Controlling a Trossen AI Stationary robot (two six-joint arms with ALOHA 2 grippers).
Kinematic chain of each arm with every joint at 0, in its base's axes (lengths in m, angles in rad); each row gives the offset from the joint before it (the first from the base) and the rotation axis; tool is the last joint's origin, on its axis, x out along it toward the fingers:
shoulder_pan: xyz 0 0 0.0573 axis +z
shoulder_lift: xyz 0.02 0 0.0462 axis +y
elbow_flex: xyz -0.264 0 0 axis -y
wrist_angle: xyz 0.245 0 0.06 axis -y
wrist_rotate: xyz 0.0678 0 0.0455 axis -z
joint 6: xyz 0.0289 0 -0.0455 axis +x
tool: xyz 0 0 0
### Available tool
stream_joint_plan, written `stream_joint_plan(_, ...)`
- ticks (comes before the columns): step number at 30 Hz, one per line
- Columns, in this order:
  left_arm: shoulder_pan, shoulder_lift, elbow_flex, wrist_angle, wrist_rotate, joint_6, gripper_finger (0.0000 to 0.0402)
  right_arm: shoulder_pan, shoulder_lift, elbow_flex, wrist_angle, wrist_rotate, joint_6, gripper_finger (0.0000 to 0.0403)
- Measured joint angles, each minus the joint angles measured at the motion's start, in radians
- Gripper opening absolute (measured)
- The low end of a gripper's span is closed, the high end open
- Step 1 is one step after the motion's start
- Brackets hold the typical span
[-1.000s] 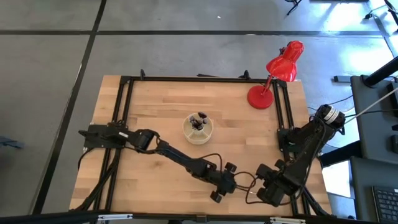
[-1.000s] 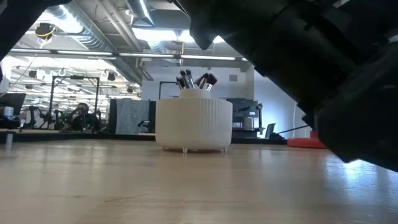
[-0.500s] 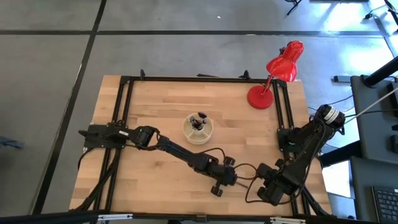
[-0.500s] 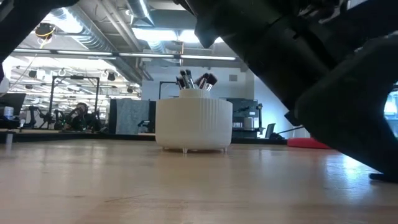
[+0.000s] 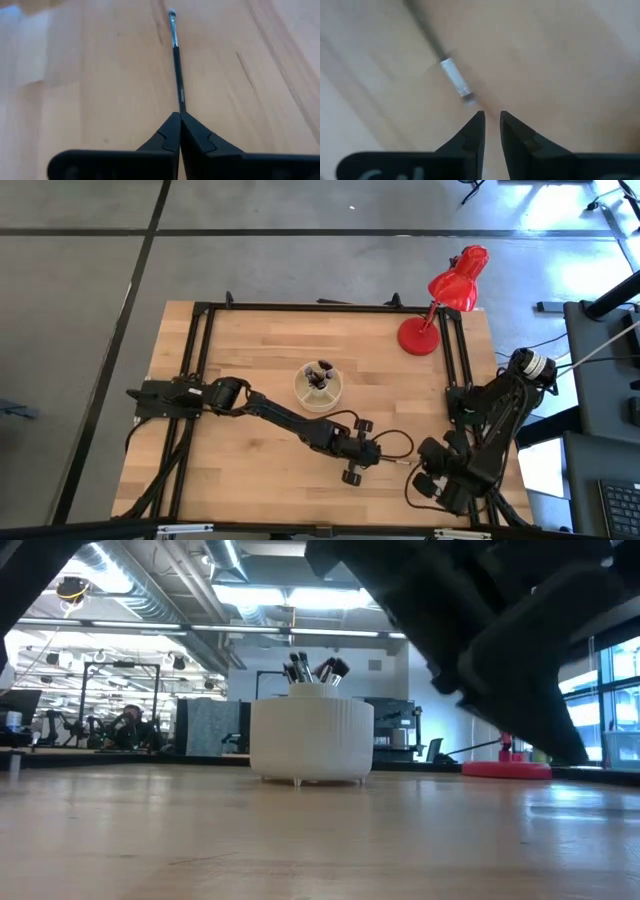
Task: Put items in baskets/containers
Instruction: Put the eyeshadow brush into the white organizer
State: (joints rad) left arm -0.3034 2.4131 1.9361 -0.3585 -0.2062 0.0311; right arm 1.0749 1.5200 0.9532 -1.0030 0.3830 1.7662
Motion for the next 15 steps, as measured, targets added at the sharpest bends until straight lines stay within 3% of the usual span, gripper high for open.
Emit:
stream_joint_plan(7, -0.002, -0.01, -0.003, -0.006, -0.019, -0.011, 0.0001, 0.016, 0.0, -0.184, 0.376, 0.016, -0.002, 0.0088)
stream_joint_plan(15, -0.002, -0.011, -0.003, -0.033, -0.019, -0.009, 0.0002, 0.016, 0.0, -0.249, 0.421, 0.019, -0.155, 0.0154)
